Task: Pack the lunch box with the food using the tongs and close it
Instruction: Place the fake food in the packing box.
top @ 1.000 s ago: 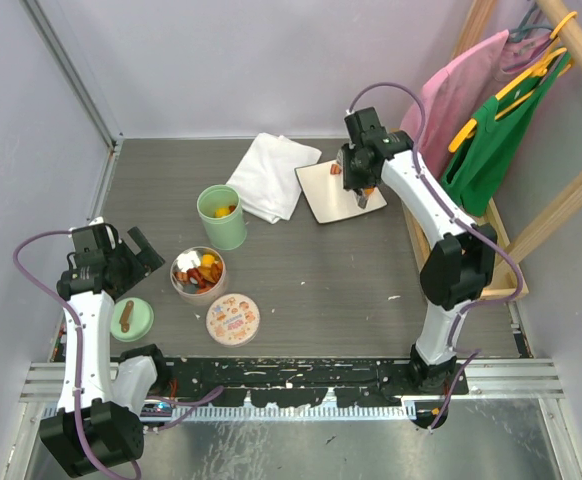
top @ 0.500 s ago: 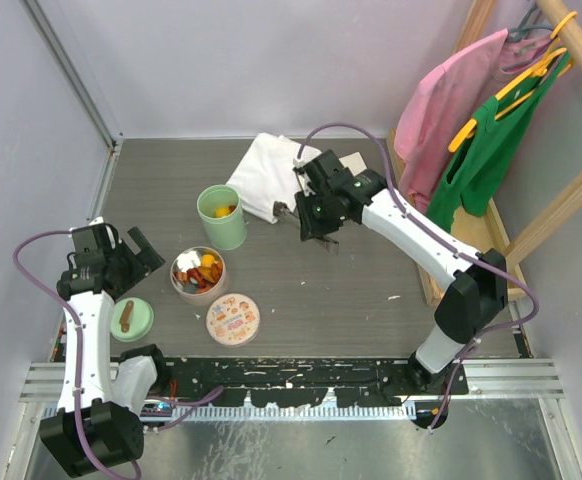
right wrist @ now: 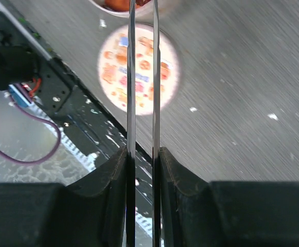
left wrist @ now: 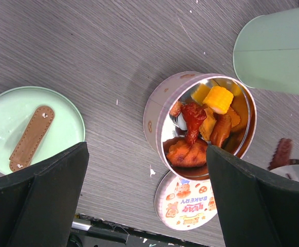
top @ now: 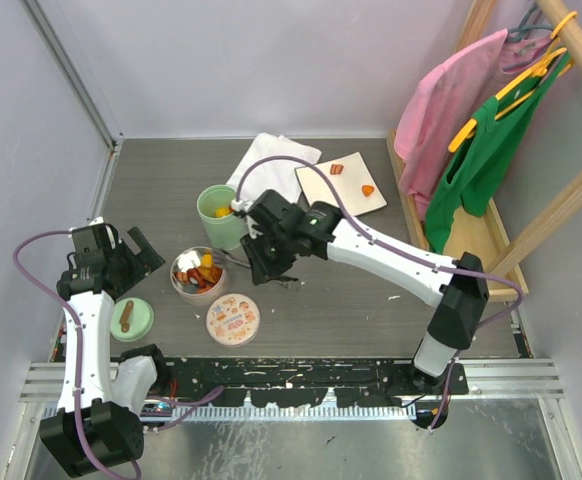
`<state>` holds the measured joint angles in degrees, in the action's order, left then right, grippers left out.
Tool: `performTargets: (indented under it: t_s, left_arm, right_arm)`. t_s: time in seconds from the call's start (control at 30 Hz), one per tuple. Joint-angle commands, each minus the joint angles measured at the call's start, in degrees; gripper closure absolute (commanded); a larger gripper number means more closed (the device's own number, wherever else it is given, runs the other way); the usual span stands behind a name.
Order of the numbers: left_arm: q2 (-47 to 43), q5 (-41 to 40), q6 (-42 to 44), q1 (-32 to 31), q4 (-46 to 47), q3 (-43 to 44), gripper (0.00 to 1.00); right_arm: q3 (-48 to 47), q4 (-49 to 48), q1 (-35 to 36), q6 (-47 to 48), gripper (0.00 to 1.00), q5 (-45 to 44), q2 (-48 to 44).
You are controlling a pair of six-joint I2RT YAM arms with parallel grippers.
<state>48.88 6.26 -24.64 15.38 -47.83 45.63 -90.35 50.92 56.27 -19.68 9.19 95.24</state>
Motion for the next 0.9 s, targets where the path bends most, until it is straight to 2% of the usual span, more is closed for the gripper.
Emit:
performTargets:
  t_s: [0.0, 0.4, 0.5, 0.67, 0.87]
  left_arm:
    - [-0.6, 0.5, 0.3, -0.1, 1.8, 1.1, 0.02]
    - [-0.5, 0.5, 0.4, -0.1, 1.8, 1.1, 0.02]
    - [-0.4, 0.6, 0.4, -0.1, 1.8, 1.1, 0.02]
    - [-0.4, 0.6, 0.4, -0.1, 1.9, 1.1, 0.02]
    - [-0.4, 0.7, 0.4, -0.1, 1.9, 1.1, 0.02]
  right_arm:
    - [-6.8, -4.5, 3.7, -1.4, 0.73, 1.6, 4.3]
    - [-17.1, -1.7, 7.4, 0.3, 0.71, 0.5, 16.3]
    - [-17.8, -1.7, 7.4, 0.6, 0.69, 0.5, 16.9]
    - [-18.0, -1.9, 7.4, 0.7, 0.58, 0.3, 17.0]
    - [-17.7, -2.5, 7.3, 1.0, 0.54, -1.1, 13.3]
